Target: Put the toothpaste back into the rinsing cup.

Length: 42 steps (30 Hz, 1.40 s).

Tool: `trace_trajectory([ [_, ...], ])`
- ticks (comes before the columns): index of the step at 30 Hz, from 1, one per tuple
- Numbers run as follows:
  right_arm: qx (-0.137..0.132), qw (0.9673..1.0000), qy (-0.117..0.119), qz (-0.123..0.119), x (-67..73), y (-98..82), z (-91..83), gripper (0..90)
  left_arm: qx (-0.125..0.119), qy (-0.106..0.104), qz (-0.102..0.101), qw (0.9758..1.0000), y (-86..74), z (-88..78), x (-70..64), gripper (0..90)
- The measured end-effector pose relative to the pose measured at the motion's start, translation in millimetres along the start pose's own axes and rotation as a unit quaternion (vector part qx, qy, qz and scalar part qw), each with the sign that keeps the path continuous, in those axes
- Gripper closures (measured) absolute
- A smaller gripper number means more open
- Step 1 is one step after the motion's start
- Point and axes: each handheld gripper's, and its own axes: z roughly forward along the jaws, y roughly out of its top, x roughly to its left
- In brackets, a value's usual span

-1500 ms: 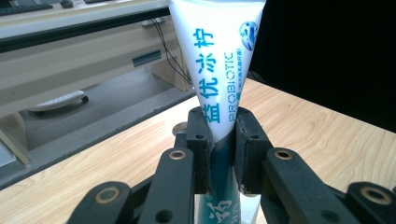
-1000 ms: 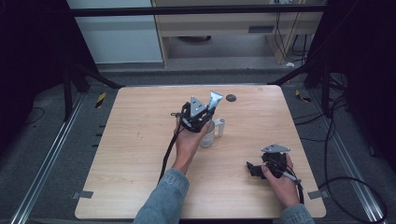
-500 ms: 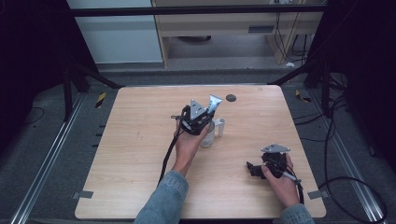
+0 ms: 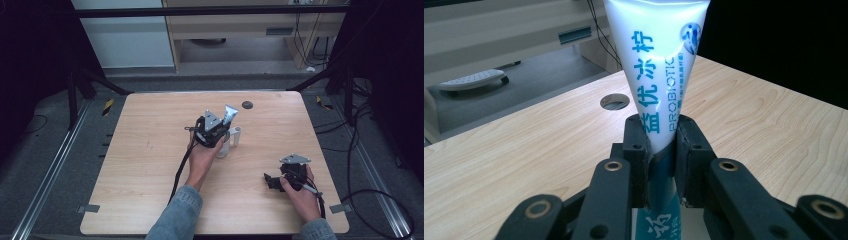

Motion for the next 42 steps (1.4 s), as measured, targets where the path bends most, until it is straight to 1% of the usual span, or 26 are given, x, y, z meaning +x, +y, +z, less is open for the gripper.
trace_trajectory([
  [18, 0.0, 1.0, 0.0, 0.0, 0.0, 0.0, 0.0, 0.5, 0.008, 0.001, -0.002, 1.0, -4.6, 1.7, 0.7, 77.5],
  [31, 0.0, 1.0, 0.0, 0.0, 0.1, 0.0, 0.0, 0.5, 0.008, 0.0, -0.003, 1.0, -5.2, 1.0, 1.5, 77.2],
  [36, 0.0, 1.0, 0.0, 0.0, 0.0, 0.0, 0.0, 0.4, 0.013, 0.001, -0.006, 0.9999, -3.9, 1.8, 2.0, 77.0],
  [42, 0.0, 1.0, 0.0, 0.0, 0.0, 0.0, 0.0, 0.5, 0.021, 0.004, -0.002, 0.9998, -2.0, 1.8, 1.1, 76.4],
])
